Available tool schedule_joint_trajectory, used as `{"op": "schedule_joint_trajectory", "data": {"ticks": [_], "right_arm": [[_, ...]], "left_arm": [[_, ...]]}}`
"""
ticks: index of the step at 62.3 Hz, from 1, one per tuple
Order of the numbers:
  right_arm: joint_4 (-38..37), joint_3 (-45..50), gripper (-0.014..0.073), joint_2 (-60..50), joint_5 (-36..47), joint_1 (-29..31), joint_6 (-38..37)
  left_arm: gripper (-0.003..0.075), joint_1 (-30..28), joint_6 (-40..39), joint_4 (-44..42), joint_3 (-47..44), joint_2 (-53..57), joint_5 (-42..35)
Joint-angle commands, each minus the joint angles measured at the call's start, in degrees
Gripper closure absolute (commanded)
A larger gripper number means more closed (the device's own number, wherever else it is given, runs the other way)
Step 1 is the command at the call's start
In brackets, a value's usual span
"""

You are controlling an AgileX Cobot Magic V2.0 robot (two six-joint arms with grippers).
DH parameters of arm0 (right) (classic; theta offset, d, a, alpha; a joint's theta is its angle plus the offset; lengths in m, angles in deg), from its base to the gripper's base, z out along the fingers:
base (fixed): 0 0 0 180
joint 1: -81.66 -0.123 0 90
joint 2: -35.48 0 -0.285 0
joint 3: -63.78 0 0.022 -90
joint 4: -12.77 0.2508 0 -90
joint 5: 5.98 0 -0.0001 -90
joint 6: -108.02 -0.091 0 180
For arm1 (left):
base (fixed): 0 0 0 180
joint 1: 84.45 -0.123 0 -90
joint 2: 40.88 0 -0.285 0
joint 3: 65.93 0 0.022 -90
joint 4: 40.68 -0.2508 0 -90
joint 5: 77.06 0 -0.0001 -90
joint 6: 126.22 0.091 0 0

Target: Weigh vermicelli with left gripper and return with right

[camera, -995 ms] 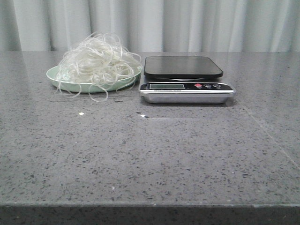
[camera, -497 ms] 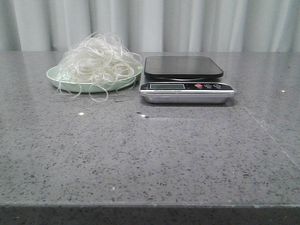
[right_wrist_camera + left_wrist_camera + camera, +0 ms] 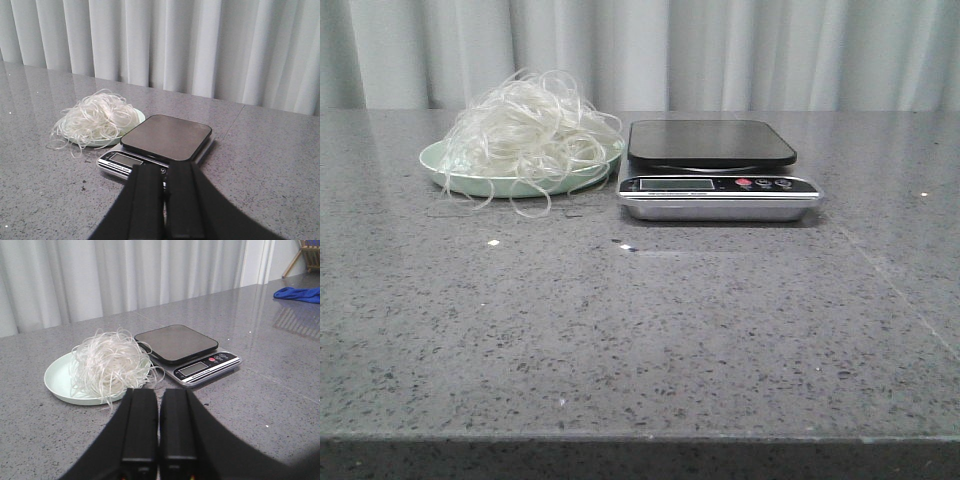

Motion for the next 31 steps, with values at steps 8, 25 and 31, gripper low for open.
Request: {"op": "schedule_joint_trajectory", "data": {"ticks": [8,25,31], "right_arm": [[-0.3,-1.4,0.0407,0.6,5.0,0.3,0.4],[-0.3,-1.4,0.0407,0.6,5.0,0.3,0.4],[-0.3,-1.4,0.0407,0.6,5.0,0.3,0.4]], "left_arm": [[0.0594,-0.9,0.0,0.3,-1.2,-0.6,-5.0],[0.0594,-19.6,-0.5,-2.1,-13.5,5.7,-14.9],[0.0594,-24.7,-0.5,-2.1,-17.5,9.9,-16.5]]}}
